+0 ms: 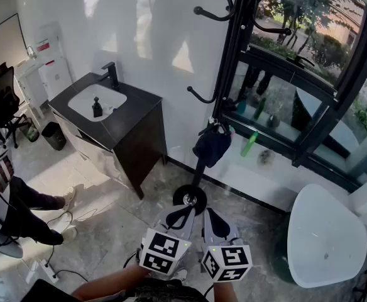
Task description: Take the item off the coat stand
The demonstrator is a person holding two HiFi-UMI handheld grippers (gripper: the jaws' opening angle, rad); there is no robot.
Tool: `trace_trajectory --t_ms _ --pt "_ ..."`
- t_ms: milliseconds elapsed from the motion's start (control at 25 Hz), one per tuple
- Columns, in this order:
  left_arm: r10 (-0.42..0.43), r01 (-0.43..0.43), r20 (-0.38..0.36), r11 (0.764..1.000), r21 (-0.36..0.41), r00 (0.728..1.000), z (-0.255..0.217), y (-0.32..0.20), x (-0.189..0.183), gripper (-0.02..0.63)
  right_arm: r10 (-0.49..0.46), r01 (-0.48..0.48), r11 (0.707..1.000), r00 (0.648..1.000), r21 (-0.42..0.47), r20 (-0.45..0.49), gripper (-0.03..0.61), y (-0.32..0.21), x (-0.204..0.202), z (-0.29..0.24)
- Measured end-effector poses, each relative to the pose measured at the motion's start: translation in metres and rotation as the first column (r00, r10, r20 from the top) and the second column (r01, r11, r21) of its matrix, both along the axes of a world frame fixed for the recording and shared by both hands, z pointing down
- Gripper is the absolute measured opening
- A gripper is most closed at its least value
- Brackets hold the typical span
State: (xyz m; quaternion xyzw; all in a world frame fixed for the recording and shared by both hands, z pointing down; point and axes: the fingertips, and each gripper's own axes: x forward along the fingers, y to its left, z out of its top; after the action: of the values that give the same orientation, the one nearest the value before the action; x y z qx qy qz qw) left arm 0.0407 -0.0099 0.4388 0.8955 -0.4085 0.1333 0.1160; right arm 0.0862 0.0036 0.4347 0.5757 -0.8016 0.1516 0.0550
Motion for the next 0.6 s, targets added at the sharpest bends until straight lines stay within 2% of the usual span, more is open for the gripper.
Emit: trace_trajectory --t_ms 600 --pt "-0.036 0.036 0.026 0.999 -0.006 0.999 0.011 -0.006 0.022 0.002 -0.03 0.03 1.0 1.0 -0.001 0.004 0.0 -0.006 0.022 0.008"
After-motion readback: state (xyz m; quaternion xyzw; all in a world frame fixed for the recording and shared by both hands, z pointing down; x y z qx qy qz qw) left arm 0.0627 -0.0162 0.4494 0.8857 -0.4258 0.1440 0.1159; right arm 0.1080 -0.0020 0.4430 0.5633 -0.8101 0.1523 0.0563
